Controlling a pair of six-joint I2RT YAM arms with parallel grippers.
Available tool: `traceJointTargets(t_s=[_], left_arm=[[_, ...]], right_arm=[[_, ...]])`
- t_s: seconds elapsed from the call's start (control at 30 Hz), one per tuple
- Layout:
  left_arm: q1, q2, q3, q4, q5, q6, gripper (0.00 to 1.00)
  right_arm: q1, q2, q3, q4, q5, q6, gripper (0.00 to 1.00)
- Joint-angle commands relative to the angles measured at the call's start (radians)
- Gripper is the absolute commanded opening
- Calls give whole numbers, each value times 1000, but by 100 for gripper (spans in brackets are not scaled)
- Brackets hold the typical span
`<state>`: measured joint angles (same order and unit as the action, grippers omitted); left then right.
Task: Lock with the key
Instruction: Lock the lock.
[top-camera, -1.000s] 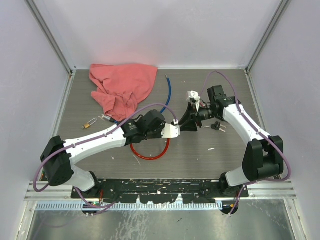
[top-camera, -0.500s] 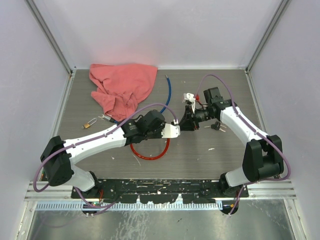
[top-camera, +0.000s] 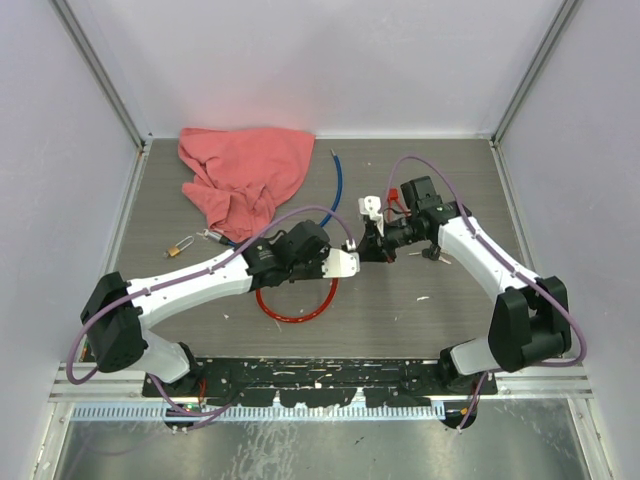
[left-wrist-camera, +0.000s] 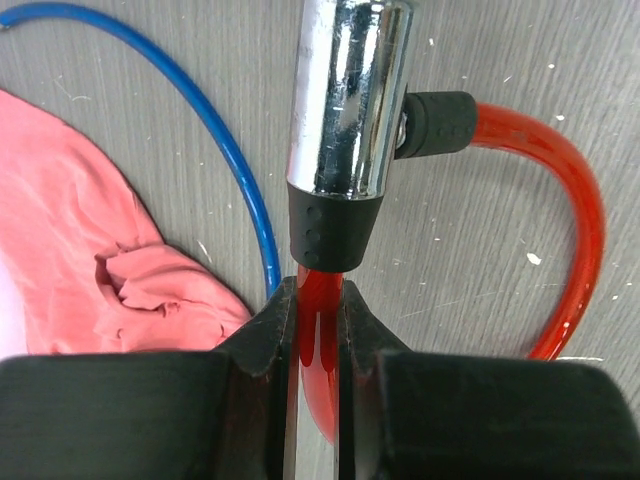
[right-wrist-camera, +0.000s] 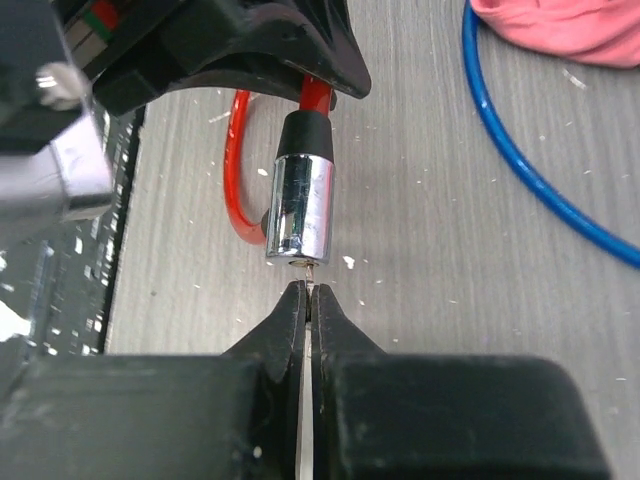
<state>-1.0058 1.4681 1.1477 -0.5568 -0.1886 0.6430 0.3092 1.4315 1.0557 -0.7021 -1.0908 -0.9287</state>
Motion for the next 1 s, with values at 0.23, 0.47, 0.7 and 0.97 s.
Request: traceJointTargets(t_s=[0.23, 0.47, 0.7, 0.97], left_arm=[[135, -85, 21, 4, 351, -84, 0], [168, -110, 24, 5, 416, -89, 0], [206, -104, 76, -39, 635, -142, 0], [188, -89, 80, -12, 491, -205, 0]], right_arm=[[15, -128, 90, -177, 83, -486, 1], [16, -113, 178, -218, 141, -445, 1], [14, -107, 242, -328, 172, -410, 1], [13, -16, 392, -437, 157, -77, 1]])
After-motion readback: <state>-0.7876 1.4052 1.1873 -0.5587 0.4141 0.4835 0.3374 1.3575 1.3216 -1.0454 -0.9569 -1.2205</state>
